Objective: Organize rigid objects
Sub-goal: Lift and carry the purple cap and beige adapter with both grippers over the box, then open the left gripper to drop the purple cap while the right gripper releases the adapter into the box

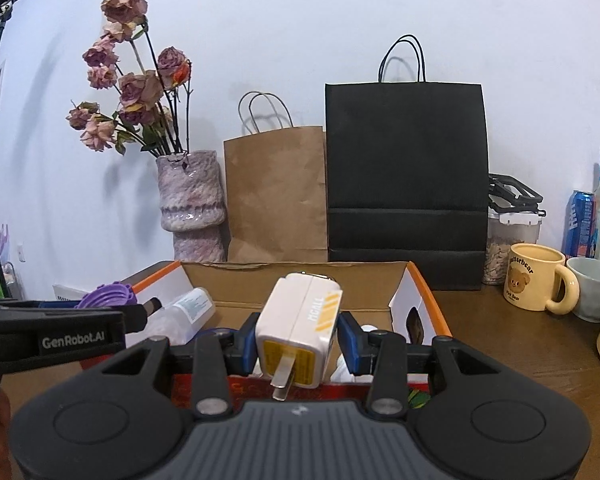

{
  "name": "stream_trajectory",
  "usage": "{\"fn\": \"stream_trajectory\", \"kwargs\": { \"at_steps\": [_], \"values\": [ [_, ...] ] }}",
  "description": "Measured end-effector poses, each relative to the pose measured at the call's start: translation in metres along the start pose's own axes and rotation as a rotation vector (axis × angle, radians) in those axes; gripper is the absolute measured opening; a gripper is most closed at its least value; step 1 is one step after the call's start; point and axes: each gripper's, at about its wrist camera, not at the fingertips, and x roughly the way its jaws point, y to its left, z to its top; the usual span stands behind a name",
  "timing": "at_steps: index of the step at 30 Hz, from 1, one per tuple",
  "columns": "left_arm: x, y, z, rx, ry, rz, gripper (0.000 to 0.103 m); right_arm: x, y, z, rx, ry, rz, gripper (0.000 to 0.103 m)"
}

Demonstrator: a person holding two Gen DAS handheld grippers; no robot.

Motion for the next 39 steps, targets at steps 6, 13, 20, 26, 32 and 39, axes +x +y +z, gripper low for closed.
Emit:
{"fn": "stream_trajectory", "kwargs": {
  "at_steps": [6, 13, 20, 26, 32, 39],
  "values": [
    [0.012, -0.007, 0.005, 0.006, -0.008, 0.0, 0.055, 0.012, -0.005, 0.002, 0.002, -0.005, -0.003, 0.039],
    [0.028, -0.012, 0.01, 0.011, -0.004, -0.005, 0.055, 0.027, -0.005, 0.003, -0.008, -0.002, 0.0, 0.039],
    [0.044, -0.014, 0.015, 0.014, 0.0, -0.009, 0.055, 0.04, -0.005, 0.004, -0.015, 0.004, 0.002, 0.039],
    [0.056, -0.015, 0.019, 0.02, -0.001, -0.004, 0.055, 0.052, -0.007, 0.006, -0.017, 0.01, 0.005, 0.039],
    [0.068, -0.015, 0.021, 0.026, 0.002, 0.0, 0.055, 0.062, -0.007, 0.008, -0.009, 0.018, 0.011, 0.039],
    [0.079, -0.013, 0.025, 0.034, 0.004, 0.004, 0.055, 0.074, -0.006, 0.01, -0.018, 0.027, 0.014, 0.039]
  ]
}}
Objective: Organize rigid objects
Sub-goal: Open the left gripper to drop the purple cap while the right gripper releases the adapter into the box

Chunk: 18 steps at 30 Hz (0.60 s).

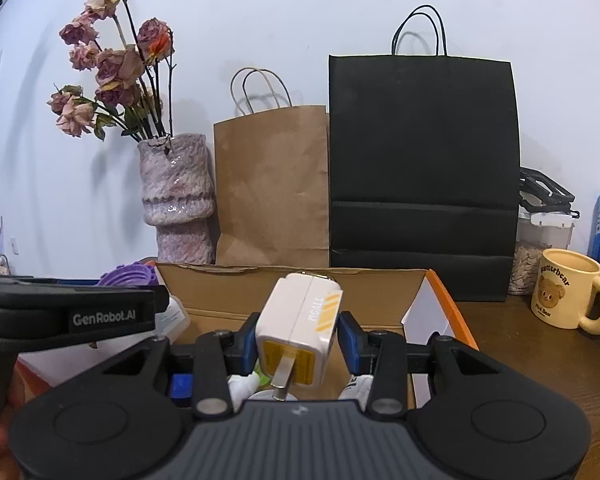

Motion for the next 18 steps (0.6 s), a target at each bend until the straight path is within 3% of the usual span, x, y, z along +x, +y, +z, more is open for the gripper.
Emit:
{"fn": "stream_trajectory", "kwargs": {
  "at_steps": [13, 16, 18],
  "values": [
    [0.014, 0.002, 0.002, 0.011, 0.015, 0.014, 0.056, 0.012, -0.002, -0.001, -0.011, 0.021, -0.006, 0.04],
    [0.015, 0.003, 0.001, 0.017, 0.02, 0.019, 0.062, 0.011, -0.002, -0.001, -0.017, 0.017, -0.009, 0.04],
    [0.015, 0.003, 0.001, 0.016, 0.015, 0.027, 0.075, 0.008, -0.003, -0.001, -0.014, -0.001, -0.015, 0.044]
  ]
}}
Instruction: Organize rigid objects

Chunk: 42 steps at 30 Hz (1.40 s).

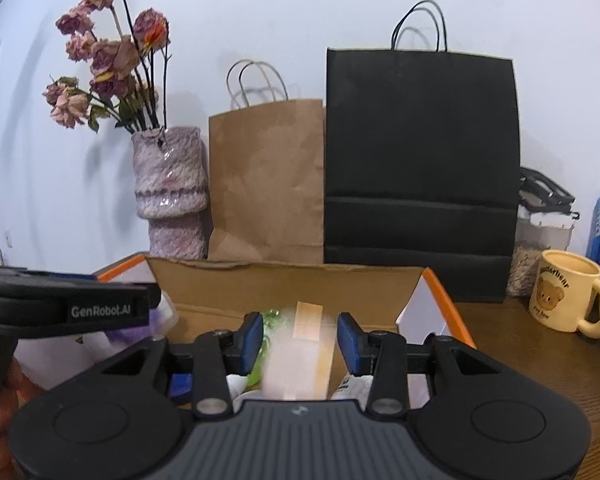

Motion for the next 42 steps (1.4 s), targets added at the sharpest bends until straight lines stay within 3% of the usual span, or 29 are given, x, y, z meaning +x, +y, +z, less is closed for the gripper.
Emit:
{"fn": "stream_trajectory", "kwargs": {
  "at_steps": [4, 5, 7, 10, 21, 42],
  "values": [
    [-0.002, 0.002, 0.001, -0.007, -0.016, 0.013, 0.093, -0.003, -0.002, 0.0, 0.008, -0.019, -0.013, 0.07],
    [-0.002, 0.003, 0.001, -0.009, -0.018, 0.019, 0.101, -0.004, -0.002, 0.0, 0.01, -0.021, -0.014, 0.073],
    [-0.004, 0.004, 0.001, -0.011, -0.032, 0.026, 0.103, -0.005, -0.004, 0.0, 0.017, -0.032, -0.019, 0.087],
    [-0.002, 0.005, 0.002, -0.016, -0.025, 0.037, 0.103, -0.008, -0.005, 0.0, 0.025, -0.049, -0.026, 0.096],
    [-0.001, 0.007, 0.002, -0.021, -0.015, 0.038, 0.103, -0.009, -0.006, 0.0, 0.03, -0.06, -0.035, 0.103],
    [-0.019, 0.014, -0.001, -0.02, -0.016, 0.038, 0.103, -0.024, -0.007, -0.005, 0.042, -0.078, -0.055, 0.103]
  ]
}}
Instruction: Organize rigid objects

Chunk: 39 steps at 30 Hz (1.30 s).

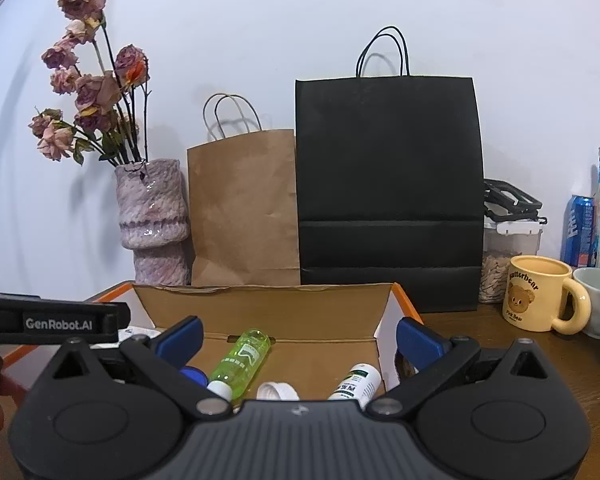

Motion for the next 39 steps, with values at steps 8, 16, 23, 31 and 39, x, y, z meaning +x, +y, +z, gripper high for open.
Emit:
{"fn": "stream_trajectory", "kwargs": {
  "at_steps": [8, 16, 23, 31, 39],
  "values": [
    [-0.021, 0.008, -0.003, -0.006, -0.007, -0.011, 0.103, -0.024, -0.001, 0.0, -0.012, -0.006, 0.0, 0.103],
    [-0.058, 0.017, -0.006, -0.007, -0.026, -0.039, 0.103, -0.052, -0.003, 0.0, -0.008, 0.001, 0.0, 0.103],
    [-0.098, 0.023, -0.014, 0.007, -0.034, -0.062, 0.103, -0.087, 0.001, 0.005, -0.001, 0.006, 0.027, 0.103],
    [-0.147, 0.034, -0.029, 0.018, -0.031, -0.097, 0.103, -0.135, 0.007, 0.006, 0.004, 0.006, 0.056, 0.103],
    [-0.189, 0.045, -0.049, 0.039, -0.027, -0.101, 0.103, -0.186, 0.014, -0.008, -0.004, 0.017, 0.067, 0.103]
  ]
}}
